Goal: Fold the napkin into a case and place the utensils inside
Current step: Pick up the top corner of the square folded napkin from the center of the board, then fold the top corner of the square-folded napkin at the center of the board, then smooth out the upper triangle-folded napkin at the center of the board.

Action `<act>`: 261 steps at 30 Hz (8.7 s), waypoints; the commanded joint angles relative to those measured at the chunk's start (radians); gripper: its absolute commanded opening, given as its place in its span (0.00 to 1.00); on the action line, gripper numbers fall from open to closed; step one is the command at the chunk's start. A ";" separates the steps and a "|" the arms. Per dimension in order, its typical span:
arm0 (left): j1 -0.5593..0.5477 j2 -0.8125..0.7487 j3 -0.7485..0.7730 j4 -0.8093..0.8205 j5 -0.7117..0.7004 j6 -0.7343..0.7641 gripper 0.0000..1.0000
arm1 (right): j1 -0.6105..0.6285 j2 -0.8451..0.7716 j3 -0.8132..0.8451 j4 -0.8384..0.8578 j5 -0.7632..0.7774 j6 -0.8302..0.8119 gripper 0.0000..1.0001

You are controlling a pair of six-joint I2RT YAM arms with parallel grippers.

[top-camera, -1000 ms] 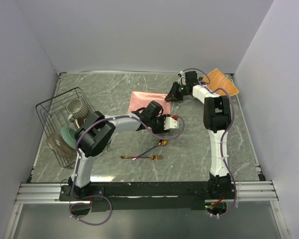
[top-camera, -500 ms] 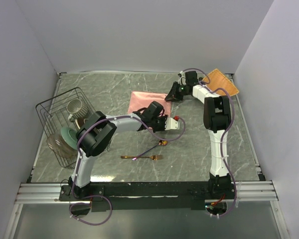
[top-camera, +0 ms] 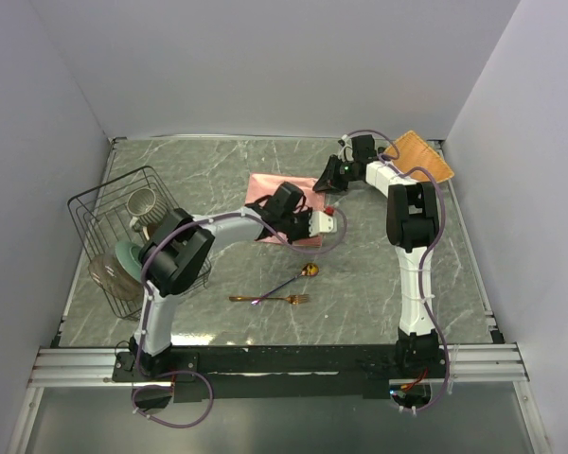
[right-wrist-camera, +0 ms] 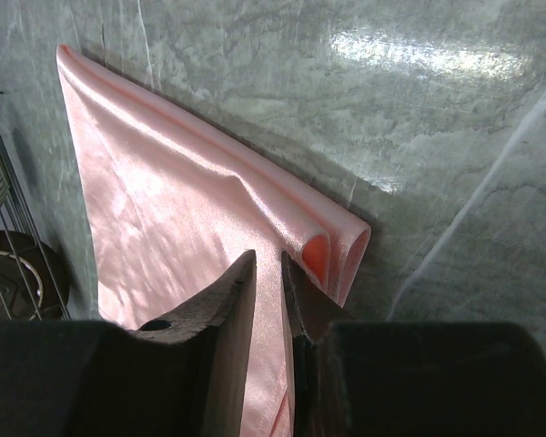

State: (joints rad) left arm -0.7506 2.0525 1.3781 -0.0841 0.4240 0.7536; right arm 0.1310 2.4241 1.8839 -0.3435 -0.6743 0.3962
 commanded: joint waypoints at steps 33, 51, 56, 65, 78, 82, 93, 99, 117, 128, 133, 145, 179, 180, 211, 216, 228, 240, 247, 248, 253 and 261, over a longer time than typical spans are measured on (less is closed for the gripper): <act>0.306 0.242 0.449 -0.069 -0.074 -0.264 0.01 | -0.021 -0.129 0.034 0.075 -0.097 0.023 0.40; 0.353 0.291 0.454 0.037 -0.271 -0.326 0.01 | -0.004 -0.132 0.024 0.161 -0.151 0.107 0.43; 0.353 0.290 0.447 0.040 -0.303 -0.333 0.01 | 0.010 -0.126 0.030 0.155 -0.151 0.093 0.43; 0.355 0.301 0.464 0.015 -0.340 -0.338 0.01 | 0.038 -0.109 0.041 0.155 -0.159 0.093 0.43; 0.355 0.324 0.498 -0.026 -0.363 -0.332 0.01 | 0.075 -0.034 0.055 0.163 -0.133 0.109 0.42; 0.356 0.308 0.493 -0.032 -0.366 -0.349 0.28 | 0.075 -0.004 0.067 0.150 -0.096 0.118 0.42; 0.431 -0.011 0.329 -0.017 -0.160 -0.727 0.73 | 0.074 0.049 0.098 0.164 -0.082 0.139 0.41; 0.444 -0.069 0.231 -0.026 -0.010 -0.858 0.66 | 0.073 0.043 0.110 0.179 -0.085 0.141 0.41; 0.467 0.126 0.375 -0.006 0.062 -1.050 0.53 | 0.024 -0.062 0.092 0.127 -0.094 0.049 0.36; 0.491 0.254 0.510 -0.108 0.010 -0.967 0.55 | 0.019 0.018 0.142 0.043 0.008 0.003 0.34; 0.496 0.307 0.575 -0.141 0.027 -0.959 0.53 | 0.019 0.039 0.172 0.012 0.028 -0.003 0.34; 0.499 0.380 0.648 -0.174 0.042 -0.975 0.48 | 0.018 0.050 0.176 -0.006 0.055 -0.010 0.34; 0.522 0.390 0.631 -0.149 -0.047 -1.031 0.01 | -0.008 -0.082 0.104 0.100 -0.122 0.075 0.45; 0.522 0.394 0.634 -0.152 -0.045 -1.033 0.01 | -0.008 -0.083 0.095 0.121 -0.136 0.088 0.44; 0.534 0.376 0.581 -0.172 -0.024 -1.039 0.01 | 0.010 0.133 0.044 0.350 -0.059 0.417 0.40; 0.540 0.376 0.584 -0.171 -0.021 -1.044 0.01 | 0.012 0.090 0.044 0.386 -0.125 0.427 0.44; 0.540 0.385 0.576 -0.166 -0.010 -1.056 0.01 | 0.160 -0.112 -0.173 0.577 -0.243 0.501 0.50; 0.542 0.399 0.588 -0.166 0.002 -1.068 0.01 | 0.168 0.043 -0.105 0.485 -0.170 0.488 0.44; 0.547 0.394 0.599 -0.163 0.035 -1.093 0.13 | 0.162 0.064 -0.120 0.393 -0.110 0.435 0.43; 0.553 0.388 0.596 -0.157 0.042 -1.097 0.15 | 0.162 0.063 -0.123 0.388 -0.107 0.435 0.43; 0.596 0.199 0.397 0.123 0.232 -1.212 0.32 | 0.159 0.061 -0.128 0.379 -0.094 0.432 0.43; 0.585 -0.083 0.049 0.216 0.418 -1.295 0.34 | 0.154 0.058 -0.128 0.373 -0.084 0.437 0.43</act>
State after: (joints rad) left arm -0.1413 2.1532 1.5227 0.0021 0.7017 -0.4801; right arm 0.2928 2.4786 1.7504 0.0990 -0.8433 0.8719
